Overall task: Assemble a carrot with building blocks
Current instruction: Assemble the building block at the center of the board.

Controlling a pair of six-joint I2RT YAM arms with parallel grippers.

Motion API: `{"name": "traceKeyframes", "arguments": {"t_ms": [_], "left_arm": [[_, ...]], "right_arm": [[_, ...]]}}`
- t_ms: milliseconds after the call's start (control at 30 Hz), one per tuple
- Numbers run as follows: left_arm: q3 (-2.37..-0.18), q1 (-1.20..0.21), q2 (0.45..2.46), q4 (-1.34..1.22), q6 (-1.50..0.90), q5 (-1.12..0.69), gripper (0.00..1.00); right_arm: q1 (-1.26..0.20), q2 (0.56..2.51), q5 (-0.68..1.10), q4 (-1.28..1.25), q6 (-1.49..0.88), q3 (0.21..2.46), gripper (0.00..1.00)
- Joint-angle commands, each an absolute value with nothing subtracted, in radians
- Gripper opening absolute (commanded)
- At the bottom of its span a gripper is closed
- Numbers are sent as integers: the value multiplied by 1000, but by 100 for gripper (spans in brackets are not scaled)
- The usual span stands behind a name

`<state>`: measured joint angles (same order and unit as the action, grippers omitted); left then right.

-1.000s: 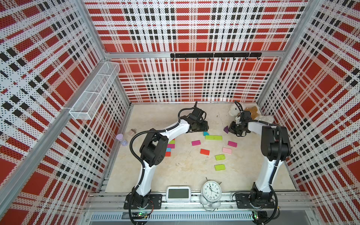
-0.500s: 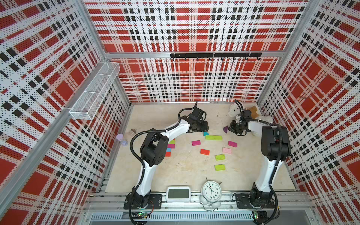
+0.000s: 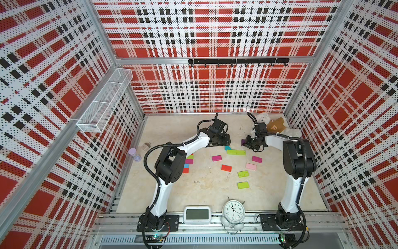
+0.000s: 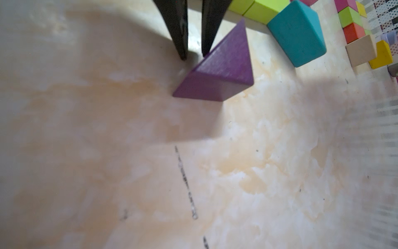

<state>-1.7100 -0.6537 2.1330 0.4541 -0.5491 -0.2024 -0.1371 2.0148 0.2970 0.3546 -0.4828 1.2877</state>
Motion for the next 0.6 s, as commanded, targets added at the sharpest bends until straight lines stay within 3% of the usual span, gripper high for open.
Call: {"name": "traceKeyframes", "arguments": {"t_ms": [0,367,567], "left_arm": [[-1705,-656,2114,454,-545,-202,58],[-1696,-656,2106,447,-550,-192,58],[-1701,-655,2107,434,-555,-185,57]], "right_arm": [[-147,1972,292,340,-496,1293,16],[-153,1850,251,424,-452,1320,15],[-128,1925,238,459,-397,1426,14]]}}
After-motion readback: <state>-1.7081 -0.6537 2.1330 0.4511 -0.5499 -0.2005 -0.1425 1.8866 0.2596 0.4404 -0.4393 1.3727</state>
